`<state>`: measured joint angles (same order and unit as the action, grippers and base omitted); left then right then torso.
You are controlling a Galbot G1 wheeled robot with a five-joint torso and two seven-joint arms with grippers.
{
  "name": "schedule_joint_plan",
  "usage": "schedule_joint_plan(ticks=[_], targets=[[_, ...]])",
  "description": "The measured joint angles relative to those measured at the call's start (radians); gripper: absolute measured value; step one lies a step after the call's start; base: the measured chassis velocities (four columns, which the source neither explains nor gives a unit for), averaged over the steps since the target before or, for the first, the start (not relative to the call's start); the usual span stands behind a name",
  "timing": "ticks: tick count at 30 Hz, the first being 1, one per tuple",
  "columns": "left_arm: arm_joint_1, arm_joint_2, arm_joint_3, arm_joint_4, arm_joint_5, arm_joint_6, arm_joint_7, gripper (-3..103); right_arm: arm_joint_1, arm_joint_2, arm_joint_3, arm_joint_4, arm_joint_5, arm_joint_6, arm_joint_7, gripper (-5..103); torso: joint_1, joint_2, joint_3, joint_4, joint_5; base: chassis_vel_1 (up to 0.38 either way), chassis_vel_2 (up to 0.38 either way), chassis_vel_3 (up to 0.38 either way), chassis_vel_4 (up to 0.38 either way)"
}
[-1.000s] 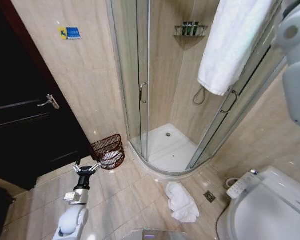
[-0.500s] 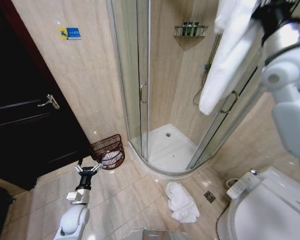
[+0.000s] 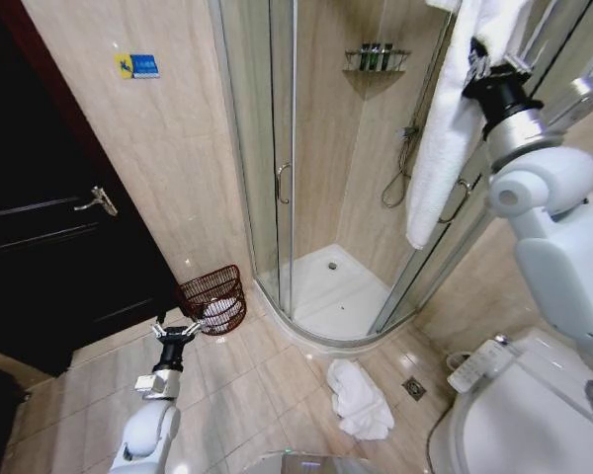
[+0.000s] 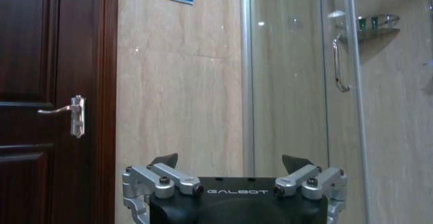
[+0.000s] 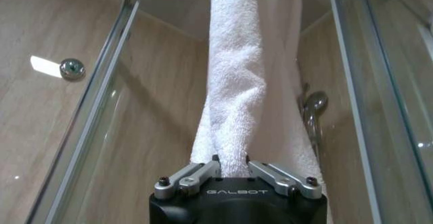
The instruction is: Discard the used towel into the hamper.
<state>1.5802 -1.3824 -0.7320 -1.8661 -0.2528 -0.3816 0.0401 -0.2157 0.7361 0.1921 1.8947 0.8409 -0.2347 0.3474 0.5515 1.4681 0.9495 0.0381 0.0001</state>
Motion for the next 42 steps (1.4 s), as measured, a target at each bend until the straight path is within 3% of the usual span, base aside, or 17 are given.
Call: schedule_joint_plan(ticks=[9,12,18,26,34,42], targets=[[-0.009,-0.012,-0.002,-0.02,0.0,0.015,0.001,100,-0.154,0.017,0.058,0.043,-0.049,0.016,-0.002,4,0.0,0.0,0.0,-0.0001,-0.0002,0.0,0.0,0.0,0.0],[0.011,-0.013,0.001,-0.021,0.0,-0.001,0.002,100,-0.329,0.007,0.152,0.097,-0.084,0.027,-0.032,4,0.0,0.0,0.0,-0.0002,-0.0002,0.0,0.0,0.0,0.0],[0.026,-0.013,0.001,-0.016,-0.003,-0.02,0.002,100,-0.512,0.034,0.268,0.166,-0.118,0.038,-0.056,4,0.0,0.0,0.0,-0.0001,-0.0003,0.0,0.0,0.0,0.0],[0.035,-0.023,0.007,-0.022,0.0,-0.025,0.015,100,-0.724,0.077,0.317,0.217,-0.187,0.072,-0.083,4,0.0,0.0,0.0,-0.0002,0.0001,0.0,0.0,0.0,0.0],[0.047,-0.032,0.012,-0.03,0.008,-0.035,0.016,100,-0.912,0.184,0.357,0.262,-0.274,0.121,-0.118,4,0.0,0.0,0.0,-0.0001,0.0,0.0,0.0,0.0,0.0],[0.053,-0.041,0.011,-0.031,0.011,-0.046,0.016,100,-1.067,0.376,0.372,0.277,-0.38,0.196,-0.156,4,0.0,0.0,0.0,-0.0001,-0.0001,0.0,0.0,0.0,0.0]])
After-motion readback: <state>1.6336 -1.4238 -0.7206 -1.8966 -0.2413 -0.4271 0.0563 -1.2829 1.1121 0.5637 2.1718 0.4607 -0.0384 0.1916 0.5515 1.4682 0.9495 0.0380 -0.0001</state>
